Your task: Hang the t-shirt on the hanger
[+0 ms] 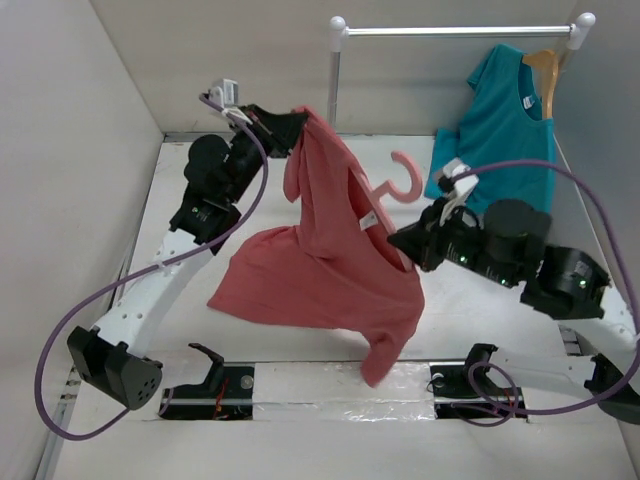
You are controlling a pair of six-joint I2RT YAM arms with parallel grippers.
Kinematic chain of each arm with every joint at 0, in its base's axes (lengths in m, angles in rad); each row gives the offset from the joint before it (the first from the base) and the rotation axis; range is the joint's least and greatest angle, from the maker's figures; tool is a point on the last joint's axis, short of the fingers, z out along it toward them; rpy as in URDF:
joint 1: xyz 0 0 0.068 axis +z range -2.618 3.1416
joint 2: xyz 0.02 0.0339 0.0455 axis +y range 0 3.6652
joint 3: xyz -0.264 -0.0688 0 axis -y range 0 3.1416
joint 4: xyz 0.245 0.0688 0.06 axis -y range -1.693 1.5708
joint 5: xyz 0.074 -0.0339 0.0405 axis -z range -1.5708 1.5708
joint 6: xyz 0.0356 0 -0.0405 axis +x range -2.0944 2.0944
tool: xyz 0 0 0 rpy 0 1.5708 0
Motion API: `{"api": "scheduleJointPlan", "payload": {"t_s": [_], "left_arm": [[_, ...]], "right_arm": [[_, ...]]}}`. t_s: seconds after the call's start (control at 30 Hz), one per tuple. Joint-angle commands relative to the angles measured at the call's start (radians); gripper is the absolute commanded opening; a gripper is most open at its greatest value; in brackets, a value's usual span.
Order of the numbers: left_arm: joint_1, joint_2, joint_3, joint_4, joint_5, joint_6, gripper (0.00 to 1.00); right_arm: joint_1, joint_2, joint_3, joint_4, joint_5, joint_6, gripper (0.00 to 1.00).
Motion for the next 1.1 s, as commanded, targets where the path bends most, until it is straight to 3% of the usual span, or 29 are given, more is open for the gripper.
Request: {"api": "scheduleJointPlan", "payload": {"t_s": [0.0,0.03,0.1,0.13,0.23,0.4,0.5,0.6,0.73,1.07], "left_arm": [[0.002,-0.013,0.173,-0.049,-0.008,0.038,0.0],[0.002,-0.013,0.187,-0.057,-0.014,0.037,0.0],[0.002,-0.039,0.189,-0.071,-0.021,0.038,0.12],[0.002,-0.055,0.169,-0.068,-0.025,0.037,0.22],[0.002,-0.128,0.059,-0.051,-0.048,0.029,0.31],[0.002,-0.243,-0.143,-0.039,-0.034,-0.002,0.33],[0.002,-0.272,-0.19,-0.065,-0.026,0.0,0.33],[0.002,-0.282,-0.219,-0.054,-0.038,0.007,0.36],[0.002,-0.248,-0.239,-0.022,-0.025,0.026,0.49],[0.002,-0.118,-0.308,0.297,0.081,0.167,0.69]], "right_arm": [[0.012,0.072,0.396,-0.059,0.025,-0.115,0.0],[0.012,0.09,0.46,-0.081,0.036,-0.123,0.0],[0.012,0.123,0.544,-0.122,0.08,-0.144,0.0],[0.012,0.152,0.561,-0.141,0.107,-0.159,0.0],[-0.046,0.169,0.517,-0.155,0.089,-0.166,0.0],[-0.356,0.157,0.304,-0.091,-0.118,-0.178,0.0],[-0.462,0.149,0.34,-0.1,-0.223,-0.195,0.0],[-0.45,0.178,0.4,-0.164,-0.257,-0.212,0.0],[-0.429,0.143,0.396,-0.19,-0.225,-0.218,0.0],[-0.479,0.058,0.479,-0.282,-0.307,-0.221,0.0]]}}
